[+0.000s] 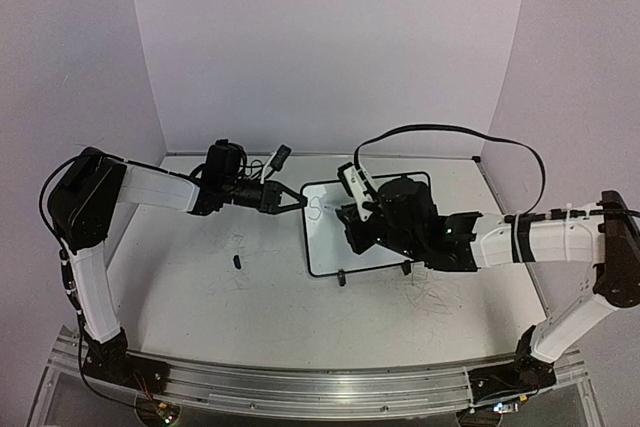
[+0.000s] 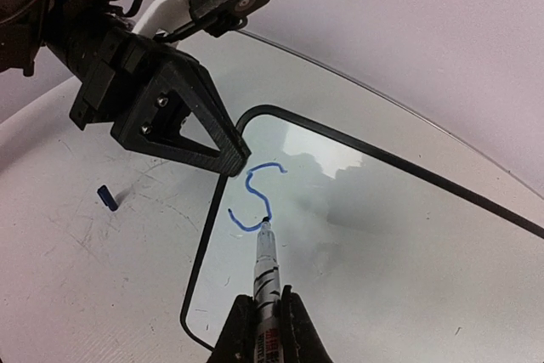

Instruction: Write a sentence on the whiteboard

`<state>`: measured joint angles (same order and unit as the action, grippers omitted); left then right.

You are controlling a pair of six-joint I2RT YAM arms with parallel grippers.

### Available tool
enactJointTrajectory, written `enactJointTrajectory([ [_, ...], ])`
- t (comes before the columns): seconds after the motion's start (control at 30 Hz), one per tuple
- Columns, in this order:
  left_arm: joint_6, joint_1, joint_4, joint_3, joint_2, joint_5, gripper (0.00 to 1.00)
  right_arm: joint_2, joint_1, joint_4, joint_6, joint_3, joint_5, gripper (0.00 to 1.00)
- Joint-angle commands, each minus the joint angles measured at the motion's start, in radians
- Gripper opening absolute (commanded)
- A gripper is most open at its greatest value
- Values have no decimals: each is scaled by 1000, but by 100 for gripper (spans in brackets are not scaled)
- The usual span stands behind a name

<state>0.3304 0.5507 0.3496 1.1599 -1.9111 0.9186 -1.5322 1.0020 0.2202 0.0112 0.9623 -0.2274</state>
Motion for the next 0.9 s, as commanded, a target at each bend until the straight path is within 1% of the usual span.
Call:
enactJointTrajectory([
  [0.0,22,2,-5,-18,49,-12,0,2,-6,3,-51,19,-9,0],
  [0.33,4,3,-9,-71,110,-53,0,-18,-6,46,-69,10,33,0],
  [0.53,-11,3,-11,-71,104,-53,0,-33,-5,54,-75,12,65,0],
  [0.87,-17,3,-11,-60,90,-50,0,-28,-6,59,-77,-1,33,0],
])
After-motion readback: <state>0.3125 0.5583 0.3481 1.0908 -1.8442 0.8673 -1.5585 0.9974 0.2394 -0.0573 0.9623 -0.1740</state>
